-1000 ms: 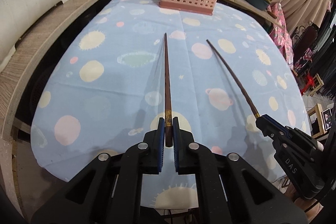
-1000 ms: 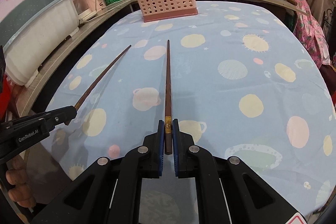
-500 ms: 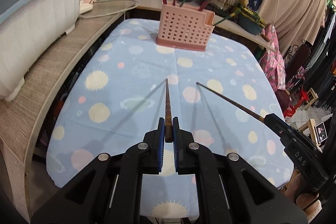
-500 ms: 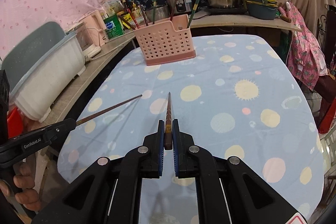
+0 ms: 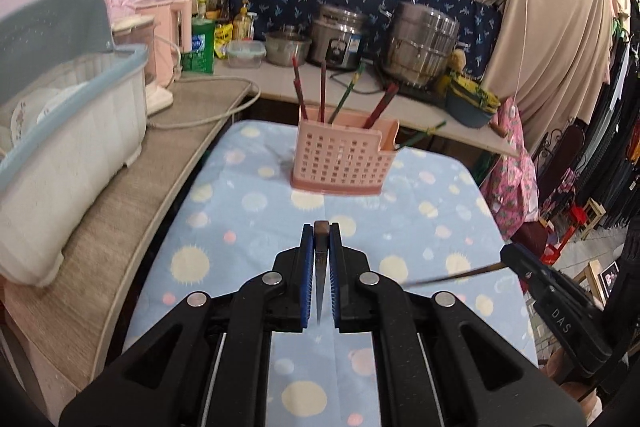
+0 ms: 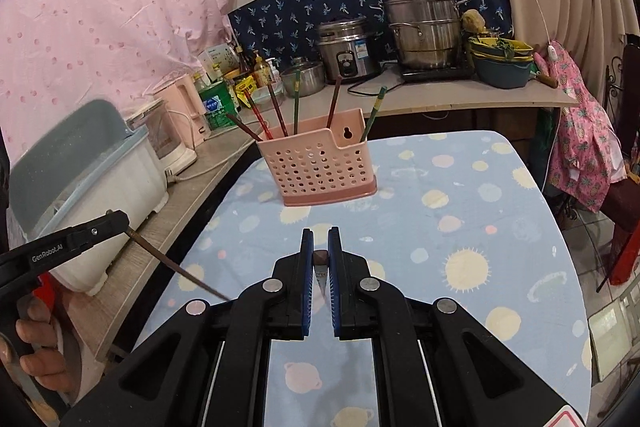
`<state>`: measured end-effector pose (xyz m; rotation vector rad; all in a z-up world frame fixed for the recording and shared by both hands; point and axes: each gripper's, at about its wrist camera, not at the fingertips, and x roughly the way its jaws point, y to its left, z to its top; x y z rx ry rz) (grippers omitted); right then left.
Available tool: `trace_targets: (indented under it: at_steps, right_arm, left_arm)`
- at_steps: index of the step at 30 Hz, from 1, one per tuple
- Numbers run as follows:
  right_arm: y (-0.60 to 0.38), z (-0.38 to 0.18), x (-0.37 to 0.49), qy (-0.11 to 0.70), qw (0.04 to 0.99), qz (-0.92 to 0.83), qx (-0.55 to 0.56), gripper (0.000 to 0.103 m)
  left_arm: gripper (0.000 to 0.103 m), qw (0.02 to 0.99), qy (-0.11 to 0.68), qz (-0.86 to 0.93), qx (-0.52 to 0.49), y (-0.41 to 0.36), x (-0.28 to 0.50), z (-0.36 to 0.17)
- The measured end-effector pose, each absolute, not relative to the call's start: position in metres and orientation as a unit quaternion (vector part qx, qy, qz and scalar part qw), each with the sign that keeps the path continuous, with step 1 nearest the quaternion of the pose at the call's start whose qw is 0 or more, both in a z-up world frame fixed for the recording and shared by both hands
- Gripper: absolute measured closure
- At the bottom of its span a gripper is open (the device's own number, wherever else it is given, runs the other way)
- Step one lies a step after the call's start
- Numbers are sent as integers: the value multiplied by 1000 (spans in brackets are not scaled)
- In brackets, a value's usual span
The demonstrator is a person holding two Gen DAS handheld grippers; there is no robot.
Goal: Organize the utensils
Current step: 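Lift both brown chopsticks and carry them to the pink basket, then lower the chopsticks into the pink basket and open both tools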
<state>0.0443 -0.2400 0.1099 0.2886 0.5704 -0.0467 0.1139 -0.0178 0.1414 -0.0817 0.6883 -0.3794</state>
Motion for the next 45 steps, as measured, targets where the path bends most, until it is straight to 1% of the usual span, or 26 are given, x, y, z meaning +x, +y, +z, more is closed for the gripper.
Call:
trace_targets:
  at_steps: [7, 15, 21, 27, 31, 34, 45]
  right_arm:
    - [-247, 145, 70, 258, 953, -4, 157, 96]
    - [-266, 199, 112, 202, 964, -5, 172, 96]
    - [-283, 242, 162, 153, 972, -9, 180, 96]
    - [-297, 263, 217, 123, 975, -17, 183, 96]
    - [-303, 262, 250, 119, 975, -23, 185, 96]
    - [-308, 251, 273, 127, 974, -26, 188, 96]
    - [-306, 175, 319, 199, 961, -21, 191, 96]
  left_arm:
    - [96, 934, 299, -190, -46, -27, 144, 182]
    - [96, 947, 253, -187, -61, -38, 193, 230]
    - [96, 957, 218, -180, -67, -53, 236, 259]
    - [96, 962, 198, -175, -74, -69, 284, 274]
    - [96, 964, 195, -170, -65, -80, 309, 272]
    - [96, 962, 204, -169, -62, -87, 326, 260]
    - [96, 948, 266, -165, -61, -97, 365, 193]
